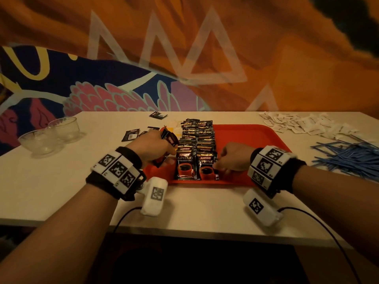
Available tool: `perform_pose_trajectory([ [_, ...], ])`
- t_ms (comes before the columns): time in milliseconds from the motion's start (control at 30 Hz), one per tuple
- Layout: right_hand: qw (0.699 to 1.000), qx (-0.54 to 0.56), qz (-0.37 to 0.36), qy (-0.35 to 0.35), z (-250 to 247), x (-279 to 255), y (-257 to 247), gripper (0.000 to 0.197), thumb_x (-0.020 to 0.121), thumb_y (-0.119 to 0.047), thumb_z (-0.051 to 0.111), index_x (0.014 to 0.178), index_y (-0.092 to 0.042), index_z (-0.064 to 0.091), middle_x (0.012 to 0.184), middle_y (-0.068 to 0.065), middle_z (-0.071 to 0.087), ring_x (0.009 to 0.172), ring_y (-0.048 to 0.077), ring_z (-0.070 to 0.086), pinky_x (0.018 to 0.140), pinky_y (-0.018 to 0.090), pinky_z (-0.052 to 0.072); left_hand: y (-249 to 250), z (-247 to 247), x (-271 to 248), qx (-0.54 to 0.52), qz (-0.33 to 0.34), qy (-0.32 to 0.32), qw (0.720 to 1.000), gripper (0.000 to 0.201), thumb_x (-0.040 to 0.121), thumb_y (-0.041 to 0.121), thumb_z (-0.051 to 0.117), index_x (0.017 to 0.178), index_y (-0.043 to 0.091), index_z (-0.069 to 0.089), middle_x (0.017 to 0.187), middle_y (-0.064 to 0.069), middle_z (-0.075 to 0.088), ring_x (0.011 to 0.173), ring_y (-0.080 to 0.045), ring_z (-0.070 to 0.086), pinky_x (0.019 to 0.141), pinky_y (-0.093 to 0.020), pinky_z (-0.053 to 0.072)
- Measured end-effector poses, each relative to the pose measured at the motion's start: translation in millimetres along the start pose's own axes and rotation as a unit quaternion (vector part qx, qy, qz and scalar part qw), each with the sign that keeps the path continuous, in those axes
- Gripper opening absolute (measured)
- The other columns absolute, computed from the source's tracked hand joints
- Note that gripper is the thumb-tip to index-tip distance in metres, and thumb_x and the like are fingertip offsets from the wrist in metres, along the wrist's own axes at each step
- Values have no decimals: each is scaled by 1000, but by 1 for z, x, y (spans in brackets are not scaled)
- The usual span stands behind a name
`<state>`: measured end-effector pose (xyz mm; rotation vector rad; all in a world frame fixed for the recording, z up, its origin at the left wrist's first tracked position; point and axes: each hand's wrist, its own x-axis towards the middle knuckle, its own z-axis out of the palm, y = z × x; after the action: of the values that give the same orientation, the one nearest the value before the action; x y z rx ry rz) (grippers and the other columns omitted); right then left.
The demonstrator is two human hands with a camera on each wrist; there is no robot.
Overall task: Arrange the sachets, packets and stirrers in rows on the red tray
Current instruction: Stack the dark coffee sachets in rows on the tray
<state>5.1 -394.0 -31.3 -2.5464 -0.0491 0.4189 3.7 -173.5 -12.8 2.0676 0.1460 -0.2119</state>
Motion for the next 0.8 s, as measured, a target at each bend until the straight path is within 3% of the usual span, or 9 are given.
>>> perform_pose_trajectory([
  [67, 1000, -3, -2, -1, 1, -1, -2, 26, 95, -28, 64, 108, -7, 65, 101, 7, 73, 96, 19, 68, 86, 32, 53, 0, 3, -1, -5, -3, -13, 1000, 17, 92, 1, 66, 108, 4, 62, 96, -14, 71, 66, -20, 71, 64, -35, 56],
  [167, 1000, 7, -1, -4, 0, -1, -2, 25, 95, -26, 64, 112, -7, 63, 102, 7, 73, 99, 20, 68, 92, 36, 54, -2, 4, 0, -5, 2, -10, 1000, 15, 93, 2, 64, 108, 4, 62, 95, -14, 70, 66, -21, 69, 60, -34, 54],
  [300, 1000, 28, 0, -7, -4, -1, 3, 25, 94, -23, 66, 112, -7, 63, 102, 7, 72, 96, 20, 69, 95, 39, 54, -4, 3, 2, -32, -1, 15, 999, 9, 95, 4, 59, 104, 5, 58, 93, -16, 65, 68, -25, 67, 68, -39, 55],
  [367, 999, 35, -6, -1, -8, -1, 4, 24, 93, -23, 67, 112, -8, 63, 100, 6, 72, 89, 16, 68, 89, 36, 55, -4, 3, 0, -69, -11, 24, 997, 8, 99, 11, 55, 105, 6, 56, 93, -16, 63, 68, -25, 66, 63, -37, 57],
  [467, 999, 45, -25, 6, -13, -2, 0, 23, 92, -22, 68, 110, -10, 64, 100, 6, 72, 80, 13, 66, 71, 27, 54, -4, 3, -3, -138, -29, 11, 990, 23, 99, 15, 51, 118, 1, 55, 93, -18, 62, 71, -28, 66, 54, -35, 56],
  [567, 994, 68, -81, 34, -15, -2, -9, 19, 91, -24, 68, 106, -14, 64, 95, 3, 70, 78, 12, 66, 62, 24, 52, -4, 7, -3, -185, 2, 1, 983, 19, 99, 8, 54, 115, -1, 57, 99, -24, 65, 79, -33, 68, 67, -46, 61],
  [667, 975, 149, -151, 60, -14, 1, -22, 21, 88, -28, 73, 102, -14, 66, 96, 4, 70, 79, 12, 68, 62, 25, 52, -4, 16, -3, -202, 61, 32, 977, 10, 94, 8, 64, 103, 7, 68, 103, -17, 74, 96, -36, 71, 86, -53, 58],
  [800, 949, 258, -177, 36, -7, 6, -36, 29, 78, -30, 82, 97, -15, 66, 91, 4, 73, 79, 15, 72, 67, 29, 53, 0, 21, -4, -289, 78, 37, 953, 16, 91, 12, 69, 107, 10, 71, 103, -10, 76, 95, -29, 73, 86, -48, 58],
])
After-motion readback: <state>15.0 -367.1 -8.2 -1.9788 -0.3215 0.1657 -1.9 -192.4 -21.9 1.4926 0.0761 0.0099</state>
